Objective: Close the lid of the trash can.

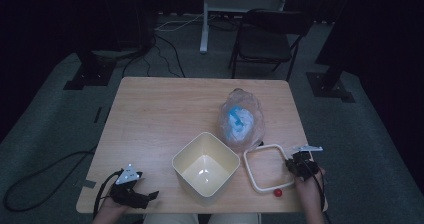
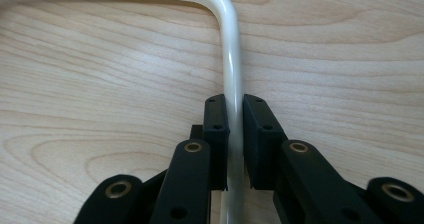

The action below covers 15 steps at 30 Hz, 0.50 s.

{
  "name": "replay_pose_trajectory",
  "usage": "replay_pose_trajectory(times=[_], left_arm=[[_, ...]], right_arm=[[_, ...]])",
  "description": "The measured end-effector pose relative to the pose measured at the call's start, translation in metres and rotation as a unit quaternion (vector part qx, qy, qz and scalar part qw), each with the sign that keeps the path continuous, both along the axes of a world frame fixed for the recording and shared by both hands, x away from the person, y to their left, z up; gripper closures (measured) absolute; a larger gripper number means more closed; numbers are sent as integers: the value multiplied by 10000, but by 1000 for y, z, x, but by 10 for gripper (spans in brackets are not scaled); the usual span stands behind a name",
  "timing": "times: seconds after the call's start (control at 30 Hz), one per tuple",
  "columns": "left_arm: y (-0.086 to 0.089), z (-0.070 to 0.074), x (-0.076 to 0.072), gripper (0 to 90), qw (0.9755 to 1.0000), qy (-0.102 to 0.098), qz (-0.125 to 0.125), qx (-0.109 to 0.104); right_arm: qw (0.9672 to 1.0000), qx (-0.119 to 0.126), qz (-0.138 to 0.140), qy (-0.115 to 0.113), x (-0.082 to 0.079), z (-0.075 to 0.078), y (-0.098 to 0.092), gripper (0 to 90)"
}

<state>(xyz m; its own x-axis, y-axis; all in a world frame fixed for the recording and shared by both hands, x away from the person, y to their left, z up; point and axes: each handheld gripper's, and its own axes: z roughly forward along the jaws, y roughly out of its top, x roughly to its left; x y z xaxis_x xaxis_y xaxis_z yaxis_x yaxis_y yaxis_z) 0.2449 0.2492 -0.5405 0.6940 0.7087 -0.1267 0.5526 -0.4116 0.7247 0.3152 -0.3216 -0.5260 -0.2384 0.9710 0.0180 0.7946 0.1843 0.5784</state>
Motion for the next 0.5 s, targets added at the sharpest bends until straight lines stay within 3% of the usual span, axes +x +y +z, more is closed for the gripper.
replay_pose_trajectory(times=[0.2,0.37,0.5], left_arm=[[0,0,0,5,10000,7,20,12],[0,0,0,5,10000,6,28,-1],[0,-1,0,5,10000,11,18,33]], right_arm=[[9996,292,33,2,-1,3,0,816],[9989,408,92,-188,-4,13,1,816],[9970,639,150,-402,-8,30,-2,816]])
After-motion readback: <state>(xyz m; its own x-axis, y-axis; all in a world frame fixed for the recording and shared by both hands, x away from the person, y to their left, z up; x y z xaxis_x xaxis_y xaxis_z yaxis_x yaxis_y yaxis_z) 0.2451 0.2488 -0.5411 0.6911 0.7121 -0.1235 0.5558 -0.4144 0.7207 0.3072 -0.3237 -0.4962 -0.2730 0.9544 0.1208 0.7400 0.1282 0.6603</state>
